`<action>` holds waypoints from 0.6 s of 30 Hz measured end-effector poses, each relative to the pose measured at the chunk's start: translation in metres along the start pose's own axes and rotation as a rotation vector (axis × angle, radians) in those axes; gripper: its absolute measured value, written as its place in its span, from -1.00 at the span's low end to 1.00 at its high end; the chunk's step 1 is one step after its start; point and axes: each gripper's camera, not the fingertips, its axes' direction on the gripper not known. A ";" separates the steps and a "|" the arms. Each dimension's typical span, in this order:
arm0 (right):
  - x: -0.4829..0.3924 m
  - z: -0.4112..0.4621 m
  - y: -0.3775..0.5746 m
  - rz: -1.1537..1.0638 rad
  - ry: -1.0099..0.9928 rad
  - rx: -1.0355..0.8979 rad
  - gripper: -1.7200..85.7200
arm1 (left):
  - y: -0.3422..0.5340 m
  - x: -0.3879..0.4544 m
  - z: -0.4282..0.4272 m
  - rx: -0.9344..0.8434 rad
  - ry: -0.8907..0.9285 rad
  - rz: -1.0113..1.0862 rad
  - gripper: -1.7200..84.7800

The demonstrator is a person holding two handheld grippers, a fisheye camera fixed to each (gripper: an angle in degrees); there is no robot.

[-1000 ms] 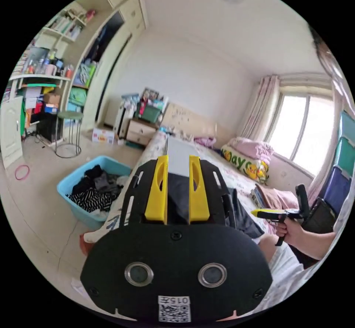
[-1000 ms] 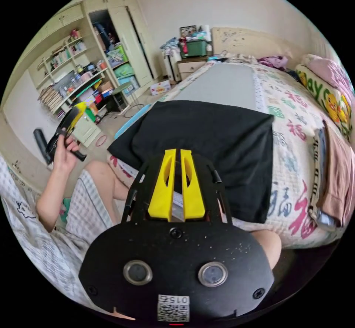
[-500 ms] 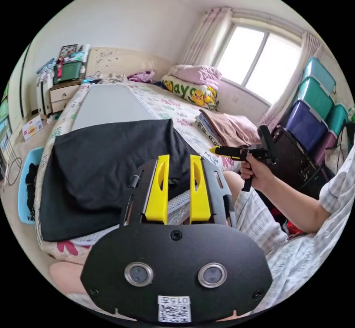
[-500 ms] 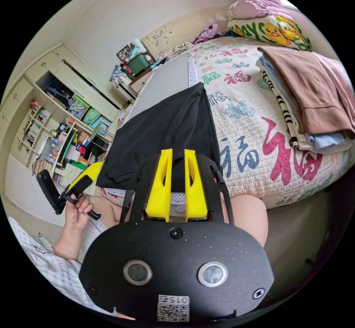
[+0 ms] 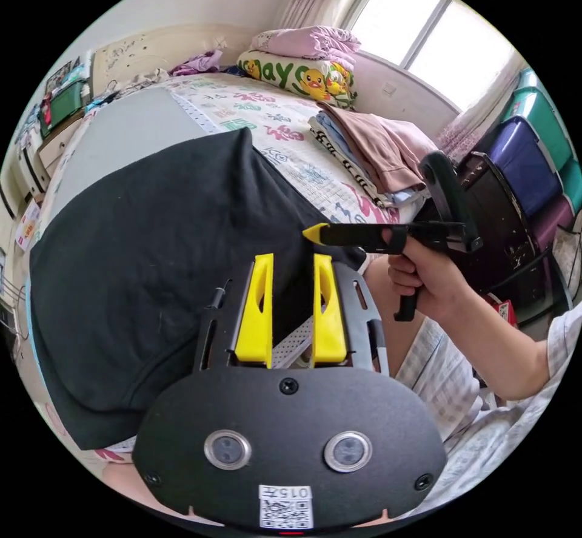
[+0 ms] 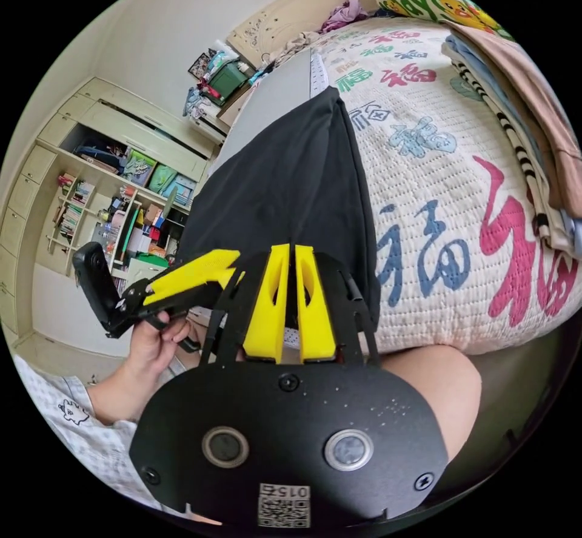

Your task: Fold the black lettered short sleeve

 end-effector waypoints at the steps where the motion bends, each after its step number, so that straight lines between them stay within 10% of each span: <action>1: 0.006 -0.003 0.014 0.015 -0.001 0.025 -0.95 | 0.000 -0.003 -0.002 0.012 -0.012 -0.013 -0.74; 11: 0.022 -0.018 0.077 0.041 0.065 0.125 -0.85 | -0.035 -0.011 0.022 -0.146 -0.142 0.065 -0.78; 18: 0.066 -0.032 0.126 0.224 0.102 0.174 -0.67 | -0.172 -0.023 0.021 0.058 -0.110 0.096 -0.68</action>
